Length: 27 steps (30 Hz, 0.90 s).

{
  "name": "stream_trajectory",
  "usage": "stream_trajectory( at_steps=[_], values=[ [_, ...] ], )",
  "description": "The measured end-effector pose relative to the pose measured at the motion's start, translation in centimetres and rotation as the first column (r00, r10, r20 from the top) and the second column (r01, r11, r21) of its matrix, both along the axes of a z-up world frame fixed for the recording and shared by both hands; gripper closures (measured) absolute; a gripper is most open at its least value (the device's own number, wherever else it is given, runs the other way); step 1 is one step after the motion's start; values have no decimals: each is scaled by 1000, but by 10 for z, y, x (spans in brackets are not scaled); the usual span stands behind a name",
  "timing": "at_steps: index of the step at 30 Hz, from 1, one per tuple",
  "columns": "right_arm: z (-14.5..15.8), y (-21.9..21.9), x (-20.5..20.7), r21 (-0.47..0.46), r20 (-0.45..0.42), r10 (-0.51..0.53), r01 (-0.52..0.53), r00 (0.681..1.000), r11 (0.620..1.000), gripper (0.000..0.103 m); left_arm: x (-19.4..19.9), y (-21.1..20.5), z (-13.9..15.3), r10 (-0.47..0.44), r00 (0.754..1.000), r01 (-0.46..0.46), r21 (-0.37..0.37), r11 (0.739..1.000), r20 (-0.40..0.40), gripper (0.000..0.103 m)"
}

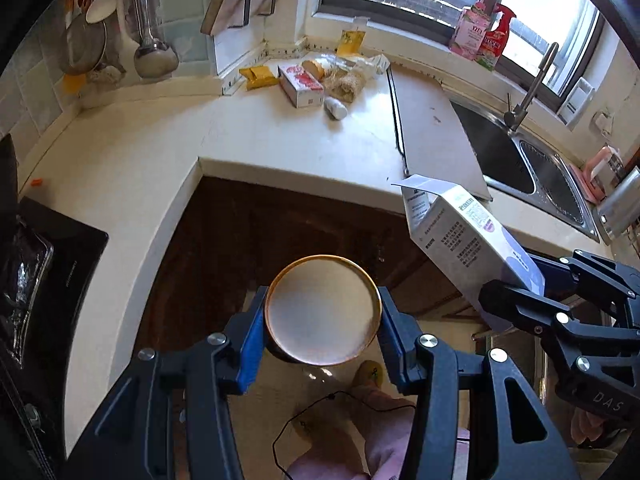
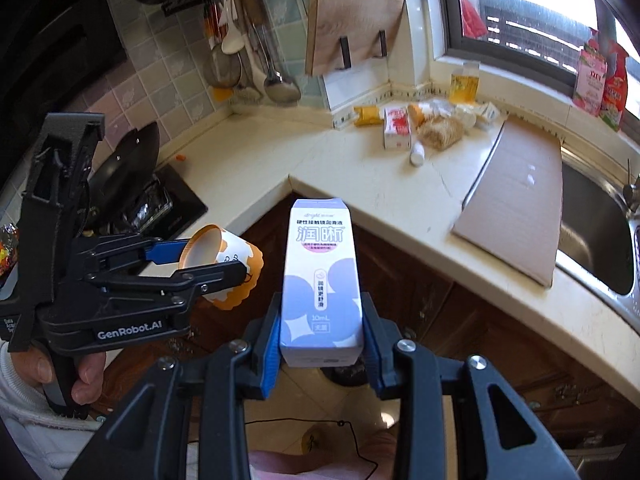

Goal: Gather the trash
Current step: 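Carry the lid and carton down over the black floor bin with both tools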

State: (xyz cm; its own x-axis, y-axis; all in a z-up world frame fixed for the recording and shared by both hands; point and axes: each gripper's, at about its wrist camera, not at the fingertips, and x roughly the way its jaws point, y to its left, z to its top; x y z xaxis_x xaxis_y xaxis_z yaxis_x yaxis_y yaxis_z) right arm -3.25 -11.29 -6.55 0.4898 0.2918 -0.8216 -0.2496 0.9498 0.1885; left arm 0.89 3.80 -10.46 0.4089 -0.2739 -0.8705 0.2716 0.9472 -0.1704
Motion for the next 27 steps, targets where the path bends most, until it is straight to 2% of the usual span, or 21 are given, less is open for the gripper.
stream_trajectory(
  at_steps=[7,10,14,27],
  values=[
    [-45,-9,-2,10,-126,-7,9,992,1000,68,2,-6,-69,24,986,-21,19,1000,-167,54],
    [-67,-12,2,30,-172,-11,16,985,999,68,7,-8,-99,39,977,-27,63,998,-211,54],
    [-97,-13,12,36,-226,-4,12,974,999,68,13,-10,-128,58,968,-36,93,995,-244,54],
    [-177,-13,46,29,-366,26,-16,930,999,68,50,-15,-204,90,956,-61,113,992,-278,54]
  ],
)
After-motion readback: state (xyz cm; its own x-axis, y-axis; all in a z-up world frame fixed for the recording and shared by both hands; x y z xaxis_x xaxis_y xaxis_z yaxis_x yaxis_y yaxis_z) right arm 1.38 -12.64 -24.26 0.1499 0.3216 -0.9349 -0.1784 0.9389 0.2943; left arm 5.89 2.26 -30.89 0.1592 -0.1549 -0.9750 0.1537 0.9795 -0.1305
